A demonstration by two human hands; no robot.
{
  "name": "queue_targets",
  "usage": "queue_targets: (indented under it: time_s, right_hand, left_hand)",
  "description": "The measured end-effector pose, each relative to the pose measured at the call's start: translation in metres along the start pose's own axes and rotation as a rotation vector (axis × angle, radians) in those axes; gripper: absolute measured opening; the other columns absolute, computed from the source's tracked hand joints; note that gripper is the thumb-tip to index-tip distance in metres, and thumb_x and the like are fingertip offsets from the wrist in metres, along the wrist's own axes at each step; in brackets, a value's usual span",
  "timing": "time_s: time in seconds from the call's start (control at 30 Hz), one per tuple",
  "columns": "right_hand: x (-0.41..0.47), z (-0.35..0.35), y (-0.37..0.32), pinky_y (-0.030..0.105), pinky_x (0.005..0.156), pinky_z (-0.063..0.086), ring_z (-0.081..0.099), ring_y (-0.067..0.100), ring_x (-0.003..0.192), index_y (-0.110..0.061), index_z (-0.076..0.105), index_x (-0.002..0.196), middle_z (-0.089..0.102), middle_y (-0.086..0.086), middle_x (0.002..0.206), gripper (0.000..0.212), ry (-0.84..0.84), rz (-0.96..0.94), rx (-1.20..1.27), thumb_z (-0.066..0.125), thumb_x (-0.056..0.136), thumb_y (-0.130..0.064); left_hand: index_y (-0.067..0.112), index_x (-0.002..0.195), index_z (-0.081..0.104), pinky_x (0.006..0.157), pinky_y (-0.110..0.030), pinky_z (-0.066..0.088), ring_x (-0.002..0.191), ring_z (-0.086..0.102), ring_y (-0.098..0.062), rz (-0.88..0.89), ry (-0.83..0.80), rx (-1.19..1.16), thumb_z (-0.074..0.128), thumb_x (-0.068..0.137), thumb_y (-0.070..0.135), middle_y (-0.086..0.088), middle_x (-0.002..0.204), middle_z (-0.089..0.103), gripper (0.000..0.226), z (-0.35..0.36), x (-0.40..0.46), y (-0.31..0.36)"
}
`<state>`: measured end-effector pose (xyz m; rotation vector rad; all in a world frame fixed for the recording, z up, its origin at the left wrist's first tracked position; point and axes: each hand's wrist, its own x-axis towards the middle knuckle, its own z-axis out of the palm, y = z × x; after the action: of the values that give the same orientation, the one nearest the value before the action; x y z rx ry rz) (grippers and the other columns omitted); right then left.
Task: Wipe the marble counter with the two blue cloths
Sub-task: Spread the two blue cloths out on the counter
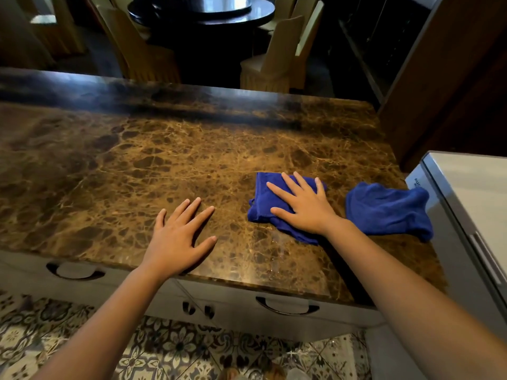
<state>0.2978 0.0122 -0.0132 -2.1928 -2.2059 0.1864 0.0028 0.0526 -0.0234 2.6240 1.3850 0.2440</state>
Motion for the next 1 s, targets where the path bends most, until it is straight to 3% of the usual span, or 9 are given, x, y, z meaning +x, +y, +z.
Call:
queue_targets:
  time_s: [0.13,0.3,0.4,0.5,0.63,0.77,0.87,1.0]
  right_hand:
    - [-0.019,0.006,-0.027,0.061,0.105,-0.007,-0.006,0.025,0.14,-0.049,0.004,0.14,0.002,0.002,0.156,0.072,0.028,0.053,0.026,0.007,0.074,-0.077]
    - [-0.078,0.016,-0.08,0.061,0.105,-0.005,-0.001,0.026,0.14,-0.045,0.015,0.14,0.011,0.002,0.155,0.064,0.07,-0.131,0.087,0.01,0.082,-0.07]
    - [-0.115,0.025,-0.078,0.06,0.106,0.001,0.008,0.026,0.14,-0.041,0.021,0.141,0.02,0.003,0.153,0.053,0.086,-0.245,0.02,0.025,0.091,-0.059]
    - [-0.142,0.026,-0.055,0.056,0.105,0.007,0.012,0.025,0.139,-0.039,0.022,0.141,0.023,0.002,0.152,0.049,0.063,-0.282,-0.03,0.023,0.093,-0.053]
    - [-0.141,0.017,-0.036,0.05,0.107,0.001,0.004,0.016,0.14,-0.042,0.019,0.141,0.016,-0.003,0.153,0.051,0.035,-0.133,0.059,0.009,0.093,-0.056]
    - [-0.107,0.009,-0.043,0.055,0.109,-0.003,-0.003,0.016,0.14,-0.044,0.008,0.142,0.006,-0.003,0.156,0.06,0.028,-0.011,0.082,0.001,0.086,-0.065]
    - [-0.093,0.001,-0.053,0.056,0.108,-0.001,-0.003,0.019,0.14,-0.041,0.011,0.142,0.005,0.0,0.156,0.054,0.013,0.062,0.038,0.021,0.091,-0.056]
    - [-0.109,-0.013,-0.069,0.051,0.102,0.025,0.026,0.028,0.133,-0.031,0.034,0.138,0.032,0.009,0.148,0.052,0.223,0.202,-0.026,0.045,0.09,-0.048]
  left_hand:
    - [0.043,0.141,0.02,0.114,-0.053,0.002,0.143,0.006,-0.015,0.002,0.001,0.0,0.019,0.076,0.069,0.003,0.156,0.017,0.07,0.0,0.0,-0.001]
    - [0.042,0.14,0.023,0.112,-0.053,0.004,0.143,0.008,-0.015,-0.003,0.022,0.008,0.022,0.075,0.068,0.001,0.155,0.019,0.07,0.004,0.001,-0.001]
    - [0.042,0.141,0.02,0.112,-0.053,0.003,0.143,0.006,-0.015,0.009,0.009,0.012,0.02,0.076,0.069,0.001,0.156,0.017,0.07,0.004,-0.001,-0.002]
    - [0.043,0.142,0.018,0.113,-0.053,0.002,0.143,0.004,-0.015,0.011,-0.003,0.011,0.017,0.076,0.07,0.002,0.156,0.014,0.071,0.003,-0.001,-0.003]
    - [0.044,0.142,0.016,0.113,-0.053,0.0,0.143,0.002,-0.014,0.013,-0.018,0.023,0.016,0.078,0.07,0.003,0.157,0.012,0.07,0.004,0.0,-0.001]
    - [0.043,0.142,0.016,0.113,-0.053,0.0,0.143,0.002,-0.014,0.008,-0.02,0.02,0.016,0.077,0.07,0.003,0.157,0.012,0.07,0.003,0.0,-0.001]
    - [0.043,0.142,0.016,0.113,-0.053,0.0,0.143,0.003,-0.015,0.013,-0.024,0.026,0.015,0.076,0.072,0.002,0.157,0.013,0.072,0.003,-0.001,-0.002]
    - [0.043,0.142,0.016,0.113,-0.053,0.001,0.143,0.004,-0.016,0.016,-0.023,0.028,0.013,0.075,0.072,0.002,0.157,0.013,0.073,0.003,0.0,-0.003]
